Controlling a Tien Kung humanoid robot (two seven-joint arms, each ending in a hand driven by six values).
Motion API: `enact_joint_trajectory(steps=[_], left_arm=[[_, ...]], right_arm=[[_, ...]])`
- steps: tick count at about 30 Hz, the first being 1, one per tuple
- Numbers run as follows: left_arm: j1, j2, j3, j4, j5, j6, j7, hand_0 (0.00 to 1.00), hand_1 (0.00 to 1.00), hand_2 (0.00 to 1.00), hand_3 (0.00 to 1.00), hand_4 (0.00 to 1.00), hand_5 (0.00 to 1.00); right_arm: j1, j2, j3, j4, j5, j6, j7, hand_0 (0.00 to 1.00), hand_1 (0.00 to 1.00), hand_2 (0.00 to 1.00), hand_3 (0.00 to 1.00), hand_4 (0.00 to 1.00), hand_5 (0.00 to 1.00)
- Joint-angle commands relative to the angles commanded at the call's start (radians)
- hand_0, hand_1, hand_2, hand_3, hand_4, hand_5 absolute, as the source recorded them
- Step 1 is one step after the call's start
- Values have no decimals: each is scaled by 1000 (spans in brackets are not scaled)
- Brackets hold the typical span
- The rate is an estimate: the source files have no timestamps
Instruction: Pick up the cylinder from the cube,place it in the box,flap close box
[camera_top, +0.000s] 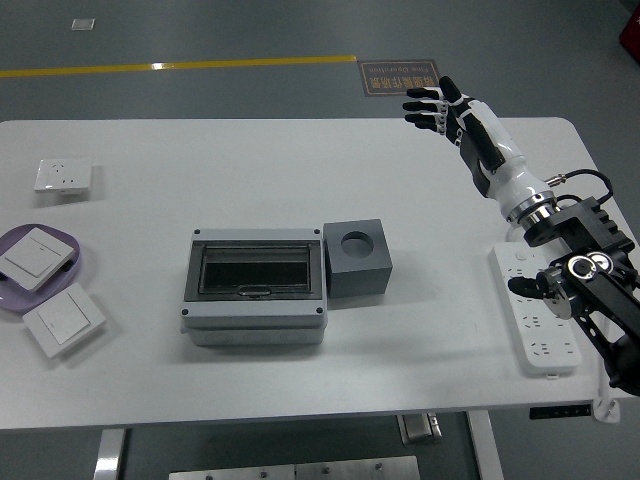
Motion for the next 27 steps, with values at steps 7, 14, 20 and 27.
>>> enact_joint_trajectory(steps=[7,14,20,27], left_arm=[[0,-1,3,0,-1,1,-1,702,709,714,756,717,204],[2,-4,5,-1,-2,2,-2,702,709,714,756,718,207],[2,-4,7,-1,-3,2,-3,702,709,714,756,719,209],[0,-3,7,-1,-2,2,-2,702,709,715,756,718,208]], right_arm=[[-18,5,17,-4,-24,-3,-1,843,733,740,727,998,998],[-23,16,70,-2,-255,-17,-124,847,739,740,726,998,998],[5,-24,37,-9,-487,12,-247,846,738,738,723,998,998],[55,-81,-42,-17,-754,35,-296,844,737,731,713,998,998]])
